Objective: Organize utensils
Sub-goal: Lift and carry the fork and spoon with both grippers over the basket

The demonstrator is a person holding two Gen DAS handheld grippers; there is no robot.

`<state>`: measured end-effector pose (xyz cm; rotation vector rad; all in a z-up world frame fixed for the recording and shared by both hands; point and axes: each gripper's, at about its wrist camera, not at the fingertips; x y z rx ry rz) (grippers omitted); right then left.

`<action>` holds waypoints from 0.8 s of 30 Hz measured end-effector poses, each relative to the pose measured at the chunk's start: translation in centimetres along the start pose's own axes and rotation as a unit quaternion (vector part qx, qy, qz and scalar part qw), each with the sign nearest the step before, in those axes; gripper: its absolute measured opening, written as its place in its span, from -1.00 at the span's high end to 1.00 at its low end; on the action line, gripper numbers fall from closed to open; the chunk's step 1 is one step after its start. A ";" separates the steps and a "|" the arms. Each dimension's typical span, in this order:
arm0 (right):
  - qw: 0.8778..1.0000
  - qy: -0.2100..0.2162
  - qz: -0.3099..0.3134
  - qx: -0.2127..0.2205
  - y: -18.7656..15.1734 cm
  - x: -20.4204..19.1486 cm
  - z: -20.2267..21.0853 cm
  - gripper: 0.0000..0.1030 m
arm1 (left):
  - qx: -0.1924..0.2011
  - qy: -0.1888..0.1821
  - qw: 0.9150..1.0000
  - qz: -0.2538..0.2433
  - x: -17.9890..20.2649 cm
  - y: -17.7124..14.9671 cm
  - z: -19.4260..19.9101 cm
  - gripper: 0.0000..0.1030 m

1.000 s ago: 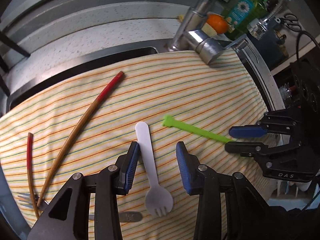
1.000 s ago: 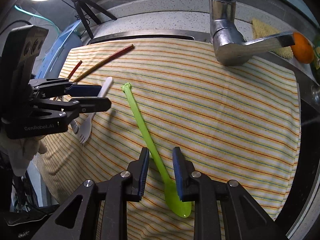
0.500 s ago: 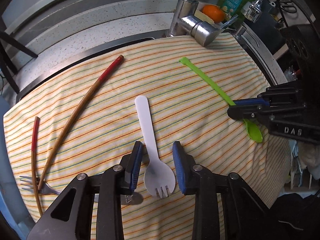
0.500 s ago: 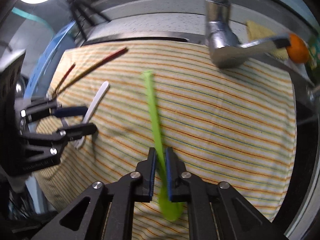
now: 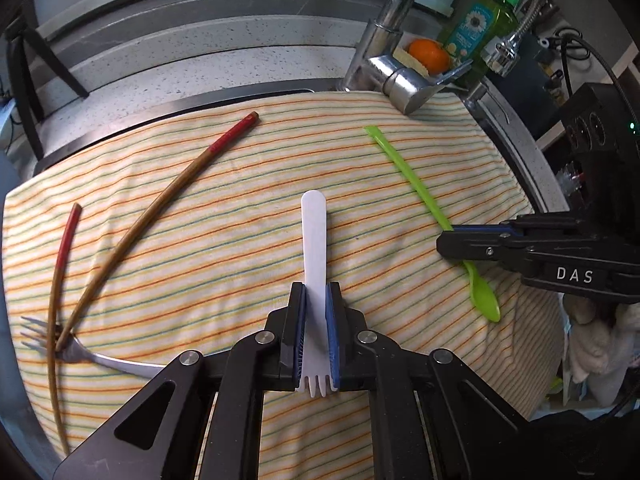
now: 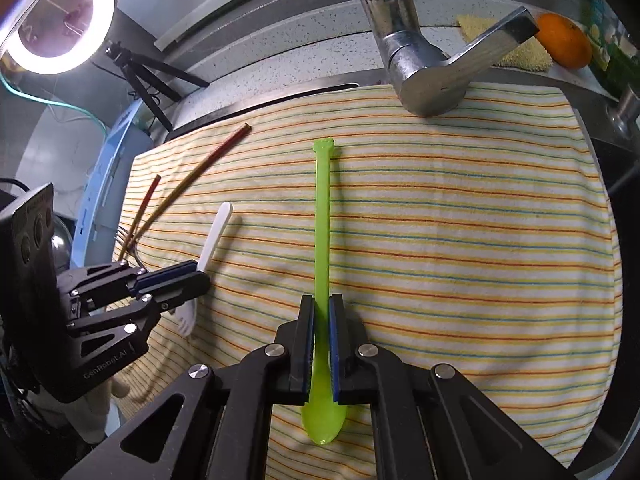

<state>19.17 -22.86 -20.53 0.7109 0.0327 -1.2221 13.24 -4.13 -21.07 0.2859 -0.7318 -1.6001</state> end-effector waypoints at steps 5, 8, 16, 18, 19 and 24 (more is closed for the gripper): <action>1.000 0.009 0.005 0.010 0.2 -2.2 0.0 0.88 | 0.020 -0.001 1.000 0.011 -1.4 0.2 2.3 0.83; 1.000 0.015 0.015 0.019 0.7 -4.1 0.2 0.88 | 0.036 0.005 0.999 0.022 -3.1 0.5 3.9 0.83; 0.997 0.044 0.045 0.038 2.9 -10.1 -0.1 0.88 | 0.073 0.029 0.996 0.043 -7.9 0.8 8.2 0.83; 0.996 0.053 0.054 0.042 3.7 -12.1 -0.4 0.88 | 0.081 0.037 0.995 0.047 -9.1 0.9 9.1 0.83; 0.996 0.057 0.058 0.044 4.0 -13.1 -0.6 0.88 | 0.085 0.043 0.994 0.048 -9.8 0.9 9.8 0.83; 0.992 0.078 0.082 0.053 5.7 -18.4 -1.7 0.88 | 0.100 0.070 0.991 0.060 -13.8 0.7 12.4 0.83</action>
Point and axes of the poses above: each gripper's, at about its wrist camera, not at the fingertips, and z roughly against the way its jaws point, x to its right, y to its top, and after that the axes turned 15 degrees about x, right-handed
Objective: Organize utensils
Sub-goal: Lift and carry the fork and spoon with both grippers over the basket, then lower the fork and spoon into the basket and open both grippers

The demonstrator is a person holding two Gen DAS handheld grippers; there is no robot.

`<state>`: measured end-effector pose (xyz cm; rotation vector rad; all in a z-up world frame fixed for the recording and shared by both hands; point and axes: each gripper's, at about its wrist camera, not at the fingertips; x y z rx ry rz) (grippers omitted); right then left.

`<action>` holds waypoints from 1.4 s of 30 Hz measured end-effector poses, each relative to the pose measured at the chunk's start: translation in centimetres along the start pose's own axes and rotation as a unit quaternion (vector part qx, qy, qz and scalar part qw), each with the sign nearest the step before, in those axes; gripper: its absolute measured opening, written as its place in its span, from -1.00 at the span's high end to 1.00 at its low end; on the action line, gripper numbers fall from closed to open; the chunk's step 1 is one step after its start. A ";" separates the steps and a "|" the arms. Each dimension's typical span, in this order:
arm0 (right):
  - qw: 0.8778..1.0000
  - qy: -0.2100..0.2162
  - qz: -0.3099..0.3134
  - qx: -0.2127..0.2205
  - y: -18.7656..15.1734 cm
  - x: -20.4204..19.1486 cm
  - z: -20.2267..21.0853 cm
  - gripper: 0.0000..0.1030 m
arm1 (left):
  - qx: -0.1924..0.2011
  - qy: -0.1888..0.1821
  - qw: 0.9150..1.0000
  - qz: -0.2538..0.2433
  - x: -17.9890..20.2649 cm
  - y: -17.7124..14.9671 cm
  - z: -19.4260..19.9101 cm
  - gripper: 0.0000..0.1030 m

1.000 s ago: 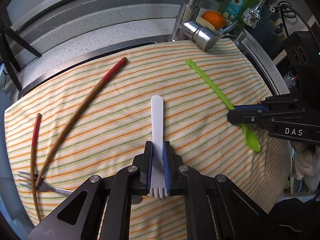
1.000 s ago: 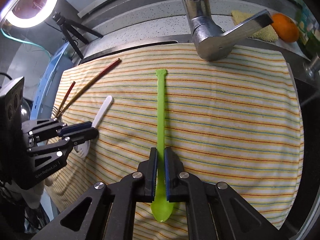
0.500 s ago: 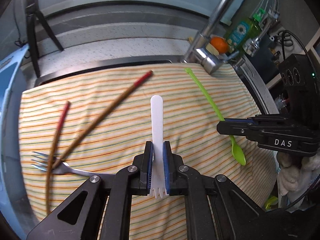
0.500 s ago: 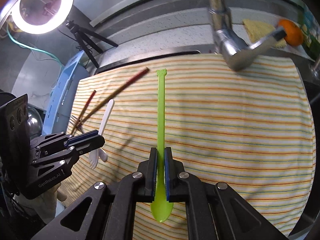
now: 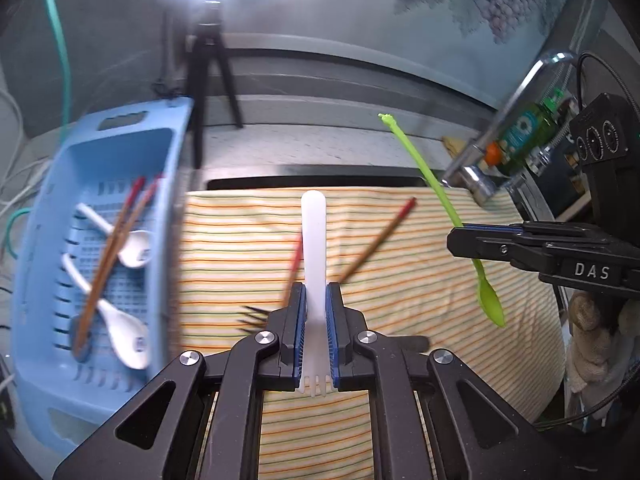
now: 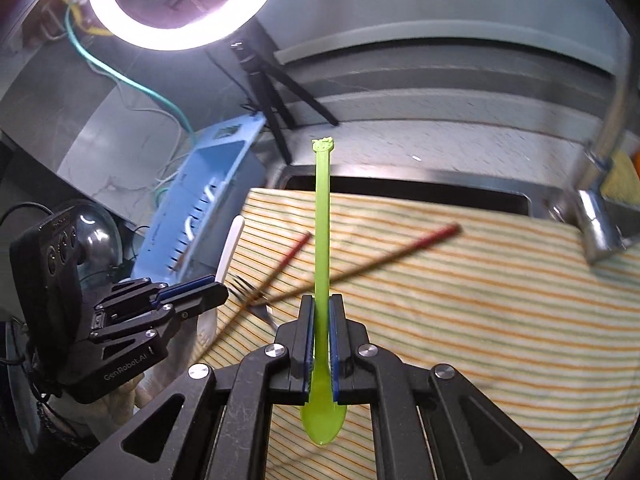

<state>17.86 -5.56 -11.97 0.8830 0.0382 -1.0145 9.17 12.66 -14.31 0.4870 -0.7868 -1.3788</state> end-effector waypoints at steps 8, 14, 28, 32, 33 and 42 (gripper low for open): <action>0.999 0.033 0.025 0.003 2.5 -7.6 -4.7 0.88 | 0.008 0.043 0.999 0.020 -7.1 0.6 1.9 0.83; 0.998 0.052 0.027 -0.006 3.4 -11.8 -8.4 0.88 | 0.005 0.067 0.997 0.024 -11.2 0.9 2.2 0.83; 0.998 0.048 0.038 -0.030 3.3 -16.7 -16.1 0.88 | -0.007 0.089 0.995 0.054 -16.2 1.0 1.6 0.83; 0.997 0.042 0.056 -0.027 3.1 -17.3 -16.6 0.87 | -0.007 0.095 0.994 0.059 -16.9 1.1 2.0 0.82; 0.997 0.039 0.060 -0.025 3.0 -17.1 -16.4 0.87 | -0.008 0.099 0.993 0.062 -17.1 1.1 2.1 0.75; 0.997 0.038 0.059 -0.015 3.3 -16.4 -15.3 0.48 | -0.005 0.104 0.992 0.070 -16.9 1.0 2.6 0.65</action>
Point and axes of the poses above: each gripper's, at about its wrist camera, not at the fingertips, and z roughly against the way its jaws point, x to its right, y to its top, and after that the axes turned 15 degrees about x, right-handed
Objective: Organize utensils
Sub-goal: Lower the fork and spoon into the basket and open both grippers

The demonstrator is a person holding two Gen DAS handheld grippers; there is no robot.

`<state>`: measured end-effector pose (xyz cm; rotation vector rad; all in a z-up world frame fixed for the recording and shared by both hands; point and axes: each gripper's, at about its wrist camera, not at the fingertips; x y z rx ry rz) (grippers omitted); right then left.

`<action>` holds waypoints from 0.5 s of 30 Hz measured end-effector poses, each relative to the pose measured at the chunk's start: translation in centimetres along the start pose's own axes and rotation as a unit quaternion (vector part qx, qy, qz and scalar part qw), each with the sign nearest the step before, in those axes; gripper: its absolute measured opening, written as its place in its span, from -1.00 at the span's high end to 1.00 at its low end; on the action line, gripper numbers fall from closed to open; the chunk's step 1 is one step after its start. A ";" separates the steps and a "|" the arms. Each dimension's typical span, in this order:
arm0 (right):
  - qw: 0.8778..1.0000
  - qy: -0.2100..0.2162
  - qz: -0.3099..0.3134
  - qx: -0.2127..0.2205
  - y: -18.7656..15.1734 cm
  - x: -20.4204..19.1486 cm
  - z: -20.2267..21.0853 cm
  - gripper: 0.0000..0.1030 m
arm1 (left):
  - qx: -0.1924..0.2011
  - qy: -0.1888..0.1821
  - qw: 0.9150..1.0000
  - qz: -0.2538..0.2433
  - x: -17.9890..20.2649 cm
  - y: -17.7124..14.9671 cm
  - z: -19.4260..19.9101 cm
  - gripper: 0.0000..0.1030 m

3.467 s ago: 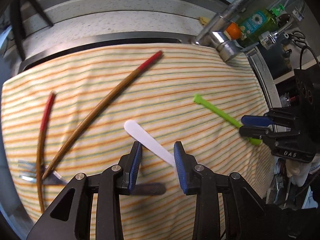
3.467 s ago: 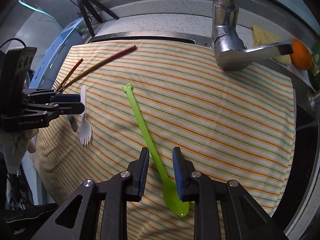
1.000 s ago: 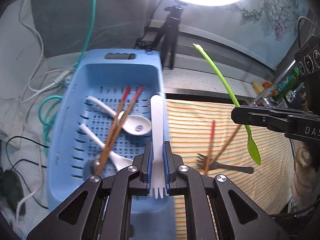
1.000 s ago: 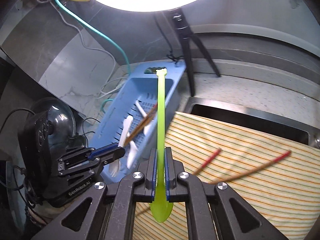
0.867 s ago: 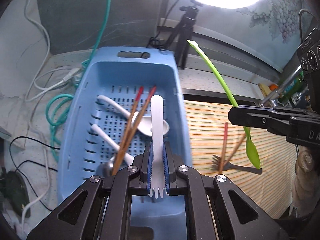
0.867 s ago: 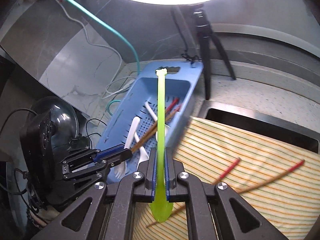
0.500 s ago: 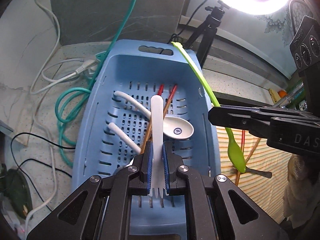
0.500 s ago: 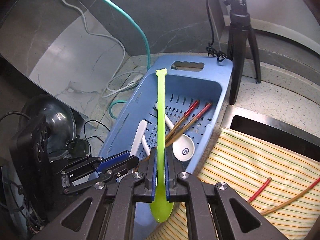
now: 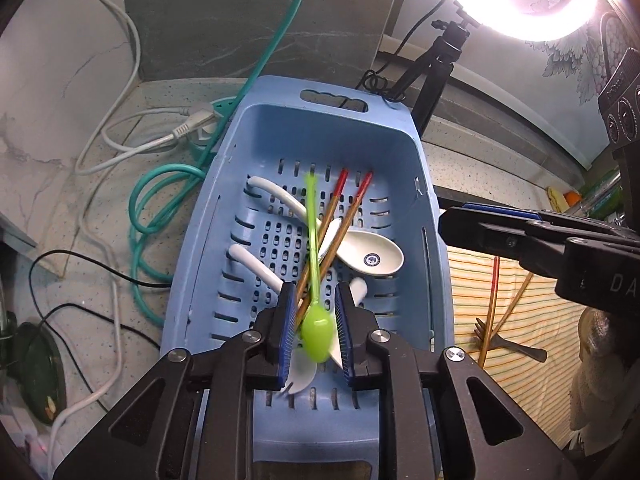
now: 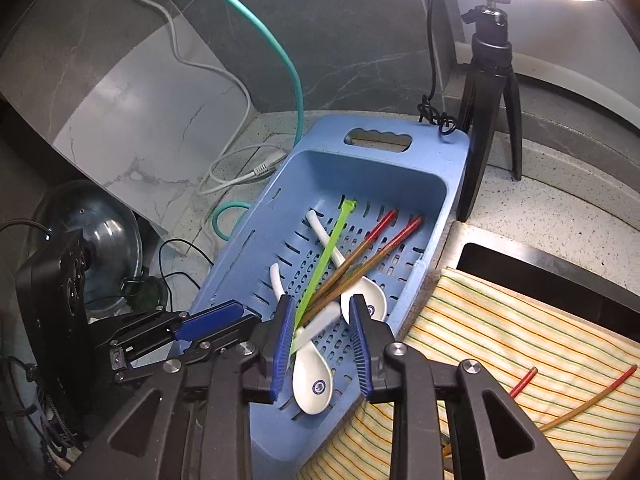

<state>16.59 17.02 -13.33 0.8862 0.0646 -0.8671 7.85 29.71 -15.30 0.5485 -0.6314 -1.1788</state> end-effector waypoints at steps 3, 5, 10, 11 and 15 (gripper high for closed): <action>1.000 -0.001 0.003 0.006 0.1 0.1 0.7 0.41 | 0.001 0.001 1.000 -0.002 0.3 0.0 0.3 0.65; 1.000 0.000 0.006 0.009 0.2 0.1 1.2 0.40 | 0.004 0.003 1.000 -0.002 0.5 -0.1 0.6 0.65; 1.000 0.004 0.013 0.021 0.4 0.3 3.0 0.39 | 0.012 0.001 1.000 -0.007 1.6 -0.1 1.8 0.65; 1.000 0.004 0.015 0.023 0.4 0.4 3.4 0.38 | 0.014 0.000 1.000 -0.008 1.8 -0.1 2.1 0.65; 0.999 0.012 0.017 0.035 0.5 1.1 5.5 0.13 | 0.021 -0.005 1.000 -0.017 2.9 -0.1 3.1 0.65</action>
Point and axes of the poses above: each gripper's, at about its wrist camera, not at the fingertips, and z roughly against the way its jaws point, x to its right, y to its top, and after that the axes turned 15 degrees about x, right-handed
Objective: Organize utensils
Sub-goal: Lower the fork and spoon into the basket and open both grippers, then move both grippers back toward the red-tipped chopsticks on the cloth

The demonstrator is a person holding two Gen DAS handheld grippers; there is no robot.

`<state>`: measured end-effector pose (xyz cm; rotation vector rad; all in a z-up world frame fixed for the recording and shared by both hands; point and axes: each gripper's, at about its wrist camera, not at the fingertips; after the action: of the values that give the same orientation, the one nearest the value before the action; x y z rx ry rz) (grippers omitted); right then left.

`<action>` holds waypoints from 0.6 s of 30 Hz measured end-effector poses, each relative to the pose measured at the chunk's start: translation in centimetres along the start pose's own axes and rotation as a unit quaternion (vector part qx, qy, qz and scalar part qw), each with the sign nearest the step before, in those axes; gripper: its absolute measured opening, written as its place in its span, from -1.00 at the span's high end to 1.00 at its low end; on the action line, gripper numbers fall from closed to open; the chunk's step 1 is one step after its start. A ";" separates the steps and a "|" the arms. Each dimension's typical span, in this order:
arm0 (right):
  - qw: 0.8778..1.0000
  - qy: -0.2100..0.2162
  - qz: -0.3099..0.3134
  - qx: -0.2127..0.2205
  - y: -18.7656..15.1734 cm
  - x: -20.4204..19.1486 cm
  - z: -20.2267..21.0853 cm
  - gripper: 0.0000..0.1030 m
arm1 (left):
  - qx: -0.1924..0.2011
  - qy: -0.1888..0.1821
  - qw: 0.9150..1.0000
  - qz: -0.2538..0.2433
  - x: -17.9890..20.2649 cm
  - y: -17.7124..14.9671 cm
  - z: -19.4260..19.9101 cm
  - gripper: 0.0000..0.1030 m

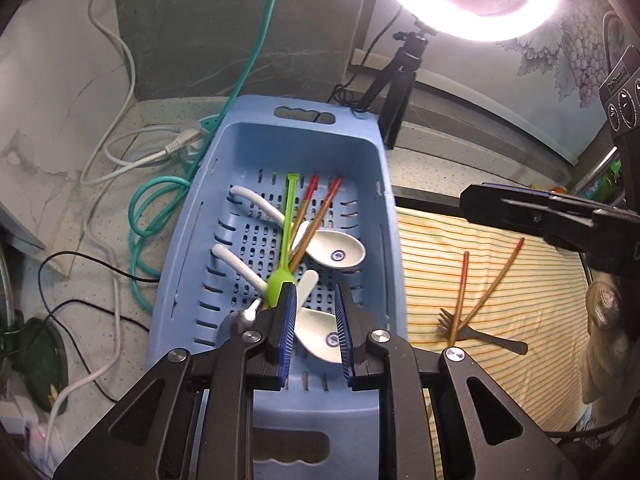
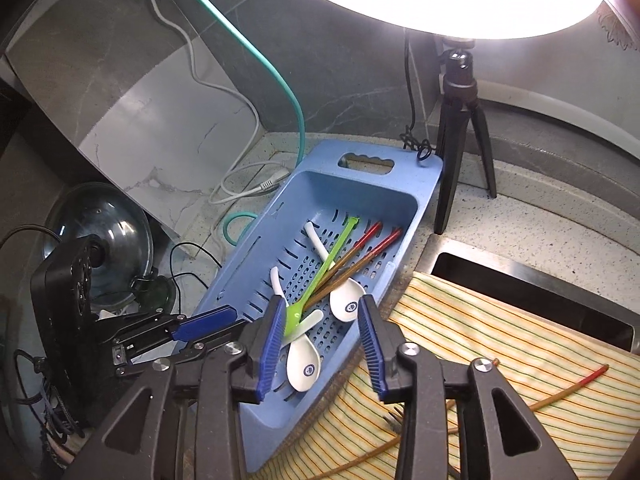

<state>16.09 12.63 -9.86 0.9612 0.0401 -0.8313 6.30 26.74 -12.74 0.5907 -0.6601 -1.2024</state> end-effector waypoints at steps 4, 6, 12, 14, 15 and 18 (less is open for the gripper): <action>1.000 0.000 0.014 0.014 0.0 1.1 2.4 0.09 | 0.008 -0.009 1.000 -0.011 1.6 0.1 1.0 0.65; 1.000 -0.002 0.023 0.018 0.0 1.7 3.6 0.09 | 0.011 -0.015 1.000 -0.015 2.4 0.0 1.4 0.65; 0.999 -0.007 0.014 0.029 -0.8 5.1 7.3 0.09 | 0.008 -0.035 0.999 -0.038 5.1 -0.7 2.0 0.52; 0.999 -0.013 0.007 0.039 -1.2 6.2 8.4 0.09 | 0.006 -0.044 0.998 -0.041 6.1 -1.0 2.0 0.52; 0.999 -0.019 0.008 0.047 -1.4 6.8 9.0 0.09 | 0.004 -0.049 0.998 -0.043 6.6 -1.2 2.0 0.51; 0.997 -0.034 0.017 0.060 -2.1 8.2 10.4 0.09 | -0.003 -0.061 0.997 -0.048 7.9 -1.8 1.6 0.52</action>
<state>17.15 -0.63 -8.20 1.0435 -0.0849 -0.8410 5.72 18.55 -11.87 0.5517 -0.7368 -1.3383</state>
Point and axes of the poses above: each gripper's, at about its wrist camera, not at the fingertips, and z roughly against the way its jaws point, x to its right, y to its top, and after that the axes turned 15 degrees about x, right-handed
